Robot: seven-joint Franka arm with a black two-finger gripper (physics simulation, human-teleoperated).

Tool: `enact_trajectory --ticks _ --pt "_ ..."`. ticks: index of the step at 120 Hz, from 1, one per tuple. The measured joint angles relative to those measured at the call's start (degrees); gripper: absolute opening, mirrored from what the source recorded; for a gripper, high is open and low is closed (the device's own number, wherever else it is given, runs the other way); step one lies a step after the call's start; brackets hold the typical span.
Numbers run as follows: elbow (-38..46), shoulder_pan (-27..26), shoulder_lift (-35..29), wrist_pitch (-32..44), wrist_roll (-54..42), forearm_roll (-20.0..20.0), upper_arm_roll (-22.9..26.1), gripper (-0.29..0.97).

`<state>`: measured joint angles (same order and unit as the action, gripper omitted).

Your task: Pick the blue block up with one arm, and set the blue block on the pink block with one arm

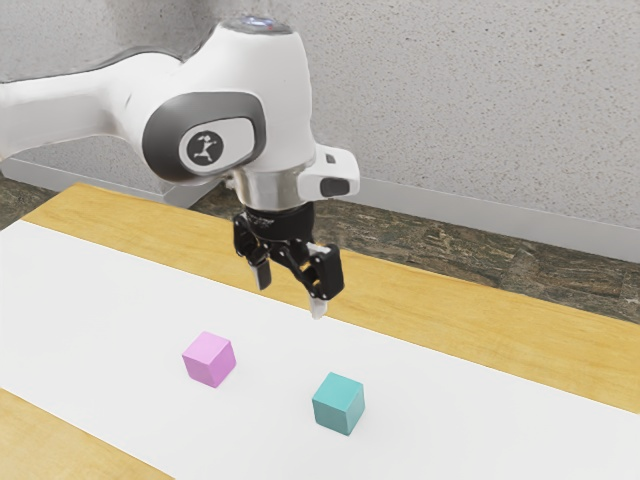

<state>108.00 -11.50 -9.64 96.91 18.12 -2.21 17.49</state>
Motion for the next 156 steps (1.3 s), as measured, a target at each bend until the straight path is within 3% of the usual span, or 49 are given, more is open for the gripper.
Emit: enact_trajectory --ticks 44,66,87,156 --pt "13.3 0.1 3.4 16.1 1.9 0.3 2.6 0.68" --pt "15.4 0.1 5.9 23.1 2.5 1.2 2.4 0.68" --pt "12.4 -0.4 9.3 26.2 2.5 2.0 0.4 0.68" --pt "17.3 1.7 12.3 32.7 1.6 2.8 -3.6 0.68"
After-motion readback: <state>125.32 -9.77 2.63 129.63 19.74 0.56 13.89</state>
